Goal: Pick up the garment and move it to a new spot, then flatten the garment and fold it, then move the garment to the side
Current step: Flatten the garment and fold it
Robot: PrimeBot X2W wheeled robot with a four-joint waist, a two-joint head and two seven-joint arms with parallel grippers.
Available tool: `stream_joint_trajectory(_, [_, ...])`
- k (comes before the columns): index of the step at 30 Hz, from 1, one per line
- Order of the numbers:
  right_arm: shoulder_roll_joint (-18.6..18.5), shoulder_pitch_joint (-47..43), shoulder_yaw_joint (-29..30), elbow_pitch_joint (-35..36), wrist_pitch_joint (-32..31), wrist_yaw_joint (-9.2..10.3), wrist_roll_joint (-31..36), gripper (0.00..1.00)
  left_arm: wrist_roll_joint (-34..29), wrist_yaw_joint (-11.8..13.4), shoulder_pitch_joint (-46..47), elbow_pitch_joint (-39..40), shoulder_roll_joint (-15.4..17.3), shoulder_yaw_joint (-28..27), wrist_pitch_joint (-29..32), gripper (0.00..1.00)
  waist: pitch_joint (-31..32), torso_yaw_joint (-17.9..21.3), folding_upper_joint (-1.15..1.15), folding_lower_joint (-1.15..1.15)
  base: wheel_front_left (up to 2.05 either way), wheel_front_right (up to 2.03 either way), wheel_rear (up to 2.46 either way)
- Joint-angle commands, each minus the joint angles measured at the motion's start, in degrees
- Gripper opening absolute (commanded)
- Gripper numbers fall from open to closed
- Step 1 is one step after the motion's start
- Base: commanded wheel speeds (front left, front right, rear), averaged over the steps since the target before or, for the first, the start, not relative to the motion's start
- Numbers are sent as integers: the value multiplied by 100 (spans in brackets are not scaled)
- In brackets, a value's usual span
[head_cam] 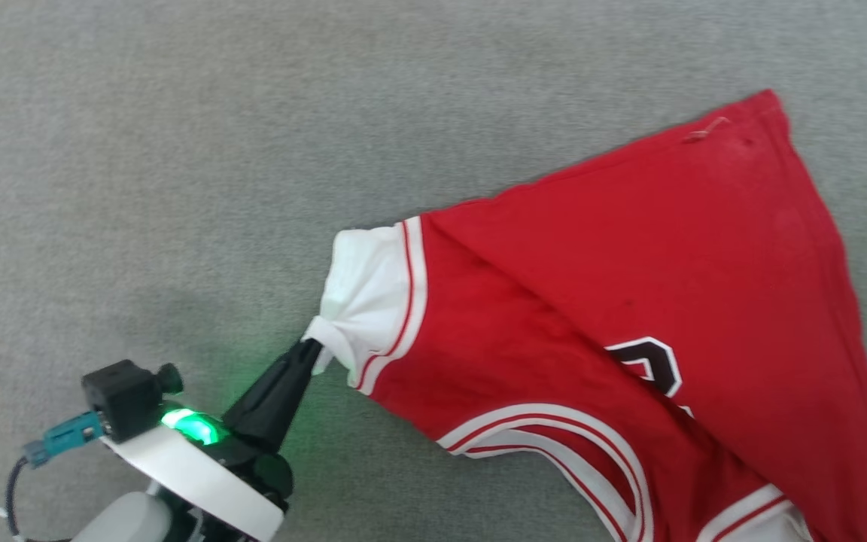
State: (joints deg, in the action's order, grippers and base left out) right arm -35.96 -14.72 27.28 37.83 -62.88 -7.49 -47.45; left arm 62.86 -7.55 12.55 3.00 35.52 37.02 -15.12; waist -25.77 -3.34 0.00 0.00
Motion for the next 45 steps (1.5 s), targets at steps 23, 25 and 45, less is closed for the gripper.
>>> stream_joint_trajectory(23, [-781,5280,-3851,-3993,343,0,924,100,-30,15,1047,-219,-494,586,-2,0,-833,-910,0,0,0,0,0])
stream_joint_trajectory(25, [-782,5285,-4182,-4181,185,0,804,100,-23,15,1066,-246,-538,601,-1,0,-853,-909,0,0,0,0,0])
stream_joint_trajectory(45, [-503,6784,-3495,-4875,1772,1,682,0,46,16,2795,-826,118,624,-3,0,-502,-366,0,0,0,0,0])
